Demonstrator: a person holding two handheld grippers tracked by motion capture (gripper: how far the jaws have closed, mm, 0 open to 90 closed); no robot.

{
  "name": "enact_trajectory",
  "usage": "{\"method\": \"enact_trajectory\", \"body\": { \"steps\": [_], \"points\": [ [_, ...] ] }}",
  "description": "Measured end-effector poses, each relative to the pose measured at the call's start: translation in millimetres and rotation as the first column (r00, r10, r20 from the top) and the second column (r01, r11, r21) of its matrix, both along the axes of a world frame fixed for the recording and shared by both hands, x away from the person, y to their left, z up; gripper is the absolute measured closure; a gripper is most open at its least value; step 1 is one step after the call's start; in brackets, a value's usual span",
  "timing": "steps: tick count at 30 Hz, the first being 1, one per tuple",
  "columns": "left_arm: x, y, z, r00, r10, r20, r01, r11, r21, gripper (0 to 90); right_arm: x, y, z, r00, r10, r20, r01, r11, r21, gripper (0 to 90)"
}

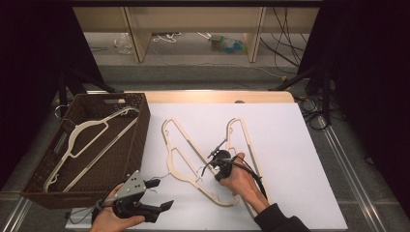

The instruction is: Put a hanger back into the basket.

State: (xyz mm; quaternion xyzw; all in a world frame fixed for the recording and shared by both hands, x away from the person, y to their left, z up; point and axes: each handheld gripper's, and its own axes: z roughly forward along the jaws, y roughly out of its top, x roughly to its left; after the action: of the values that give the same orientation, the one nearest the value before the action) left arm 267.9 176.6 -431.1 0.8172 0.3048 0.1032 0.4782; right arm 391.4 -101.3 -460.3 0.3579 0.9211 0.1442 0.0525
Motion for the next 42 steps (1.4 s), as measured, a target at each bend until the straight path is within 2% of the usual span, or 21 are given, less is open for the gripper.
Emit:
{"method": "enact_trajectory", "body": {
  "steps": [2,4,7,12,13,16,18,20,22,23,24,25,29,30,33,35,36,37,38,39,42],
  "points": [
    [0.6,-0.2,-0.6,1.0000,0.000,0.004,0.000,0.9999,-0.011,20.6,2.4,-2.2,0.4,0.9999,-0.007,-0.008,0.007,0.9998,0.018,78.5],
    [1.1,1.2,-0.1,1.0000,0.001,0.001,-0.001,1.0000,0.002,20.6,2.7,-3.1,1.8,0.9999,-0.005,-0.011,0.006,0.9997,0.025,79.4],
    [1.2,1.2,-0.2,1.0000,0.005,-0.001,-0.005,1.0000,0.002,20.7,3.5,-6.3,8.4,0.9997,0.021,-0.014,-0.020,0.9996,0.021,79.6],
    [4.0,0.0,-2.5,0.9999,0.012,-0.001,-0.012,0.9999,-0.001,20.8,5.6,-13.2,15.9,0.9993,0.032,-0.016,-0.032,0.9989,0.035,79.7],
    [5.0,0.1,-2.3,0.9999,0.012,0.002,-0.012,0.9998,0.014,20.9,6.1,-16.6,20.7,0.9990,0.039,-0.022,-0.038,0.9985,0.041,79.8],
    [8.2,-3.8,-4.4,0.9999,0.010,0.005,-0.011,0.9996,0.024,21.2,6.4,-21.9,27.7,0.9983,0.054,-0.019,-0.053,0.9980,0.034,79.8],
    [12.2,-7.4,-7.1,0.9999,0.005,0.013,-0.006,0.9987,0.050,21.6,6.7,-25.5,30.8,0.9978,0.061,-0.026,-0.060,0.9975,0.037,79.8],
    [20.0,-14.3,-13.8,0.9994,-0.012,0.033,0.009,0.9948,0.102,21.7,7.0,-28.8,32.9,0.9977,0.062,-0.026,-0.061,0.9973,0.040,79.9],
    [21.6,-18.5,-16.1,0.9996,0.000,0.029,-0.003,0.9943,0.106,21.8,7.5,-30.4,33.4,0.9968,0.075,-0.027,-0.074,0.9966,0.037,79.9],
    [24.8,-20.1,-17.5,0.9986,-0.015,0.050,0.008,0.9889,0.148,22.1,7.4,-32.9,35.2,0.9968,0.074,-0.030,-0.073,0.9967,0.034,79.9],
    [27.0,-23.9,-19.5,0.9985,-0.013,0.052,0.005,0.9871,0.160,22.1,7.4,-32.9,35.2,0.9968,0.074,-0.030,-0.073,0.9967,0.034,79.9],
    [30.4,-26.4,-20.4,0.9980,-0.024,0.058,0.013,0.9820,0.189,22.2,7.4,-34.3,35.9,0.9967,0.073,-0.037,-0.071,0.9968,0.037,80.0],
    [44.8,-42.1,-30.1,0.9968,-0.045,0.066,0.029,0.9736,0.226,22.6,7.1,-39.8,39.0,0.9961,0.078,-0.042,-0.076,0.9965,0.035,80.0],
    [47.3,-44.8,-31.7,0.9964,-0.055,0.065,0.037,0.9702,0.240,22.7,7.2,-40.9,39.6,0.9963,0.078,-0.037,-0.077,0.9965,0.035,80.0],
    [50.9,-50.5,-35.4,0.9957,-0.065,0.066,0.046,0.9665,0.252,22.9,7.5,-43.9,40.9,0.9961,0.079,-0.041,-0.077,0.9962,0.041,80.1],
    [53.6,-54.1,-38.6,0.9939,-0.082,0.073,0.058,0.9566,0.285,23.1,7.9,-45.5,41.5,0.9954,0.088,-0.039,-0.087,0.9954,0.041,80.0],
    [55.8,-58.4,-42.8,0.9936,-0.099,0.055,0.078,0.9511,0.299,23.2,7.8,-45.7,41.7,0.9952,0.089,-0.043,-0.087,0.9954,0.041,80.0],
    [55.8,-58.4,-42.8,0.9936,-0.099,0.055,0.078,0.9511,0.299,23.4,7.8,-45.7,41.7,0.9951,0.089,-0.043,-0.087,0.9954,0.040,80.1],
    [57.1,-59.8,-43.6,0.9924,-0.112,0.052,0.090,0.9454,0.313,23.4,7.8,-45.7,41.7,0.9951,0.089,-0.043,-0.087,0.9954,0.040,80.1],
    [57.9,-61.9,-45.1,0.9918,-0.111,0.064,0.086,0.9446,0.317,24.1,7.8,-45.7,41.7,0.9951,0.089,-0.043,-0.088,0.9953,0.040,80.1],
    [60.1,-67.0,-46.6,0.9860,-0.136,0.097,0.090,0.9213,0.378,26.2,7.7,-46.2,42.6,0.9951,0.089,-0.044,-0.087,0.9952,0.043,80.1]
  ]
}}
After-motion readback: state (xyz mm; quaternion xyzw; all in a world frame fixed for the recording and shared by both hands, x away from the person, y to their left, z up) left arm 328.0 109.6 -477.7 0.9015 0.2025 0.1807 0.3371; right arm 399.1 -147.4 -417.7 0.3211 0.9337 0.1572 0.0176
